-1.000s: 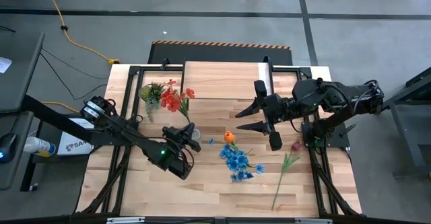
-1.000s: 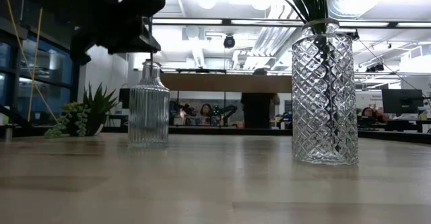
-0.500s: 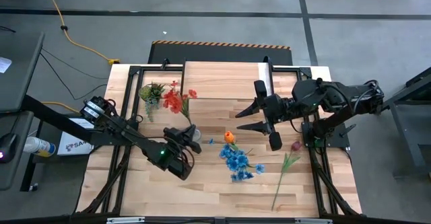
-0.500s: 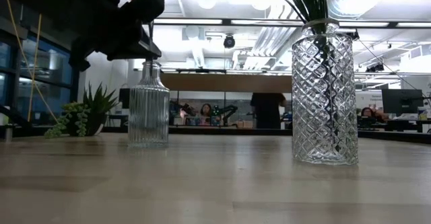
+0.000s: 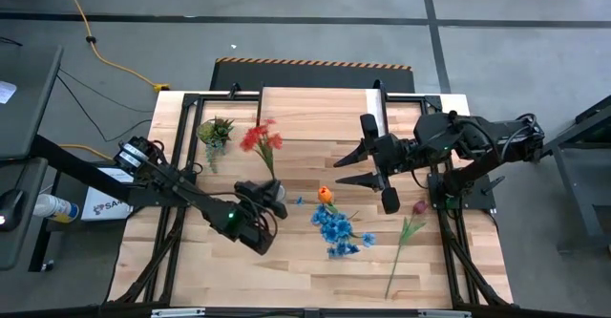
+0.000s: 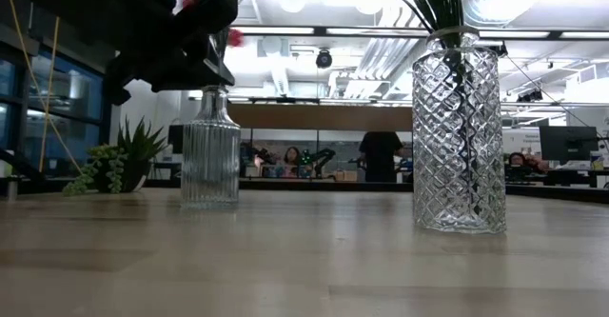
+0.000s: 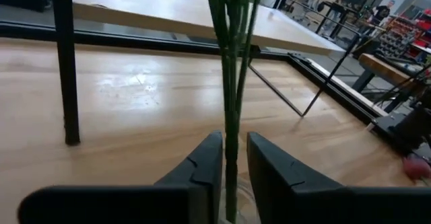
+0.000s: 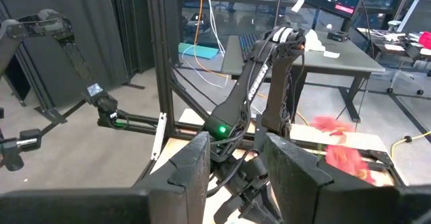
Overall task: Pick and place flowers into a vace then onto a shelf
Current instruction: Put the red flowers into the left transparent vase
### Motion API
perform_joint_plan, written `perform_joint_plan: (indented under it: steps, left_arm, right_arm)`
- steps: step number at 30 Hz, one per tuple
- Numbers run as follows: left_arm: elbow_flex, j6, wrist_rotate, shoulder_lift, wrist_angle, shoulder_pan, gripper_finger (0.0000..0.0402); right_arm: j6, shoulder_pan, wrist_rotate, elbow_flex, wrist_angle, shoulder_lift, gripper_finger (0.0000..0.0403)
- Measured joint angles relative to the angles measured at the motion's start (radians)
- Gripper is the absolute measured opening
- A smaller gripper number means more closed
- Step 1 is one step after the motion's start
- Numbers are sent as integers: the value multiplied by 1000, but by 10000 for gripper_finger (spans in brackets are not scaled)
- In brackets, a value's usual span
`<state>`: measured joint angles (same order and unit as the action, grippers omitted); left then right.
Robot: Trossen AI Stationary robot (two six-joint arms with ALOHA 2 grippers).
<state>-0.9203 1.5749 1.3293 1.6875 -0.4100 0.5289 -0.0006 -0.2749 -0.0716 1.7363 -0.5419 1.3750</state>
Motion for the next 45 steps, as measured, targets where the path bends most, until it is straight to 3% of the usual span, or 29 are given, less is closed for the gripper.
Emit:
perform_joint_plan:
  steps: [24, 45]
  left_arm:
    - [0, -13, -22, -2, 18, 4, 115]
    - [-1, -22, 6, -2, -35, 94, 115]
  right_arm:
    - [19, 0, 8, 0, 0, 0, 134]
    - [19, 0, 8, 0, 0, 0, 134]
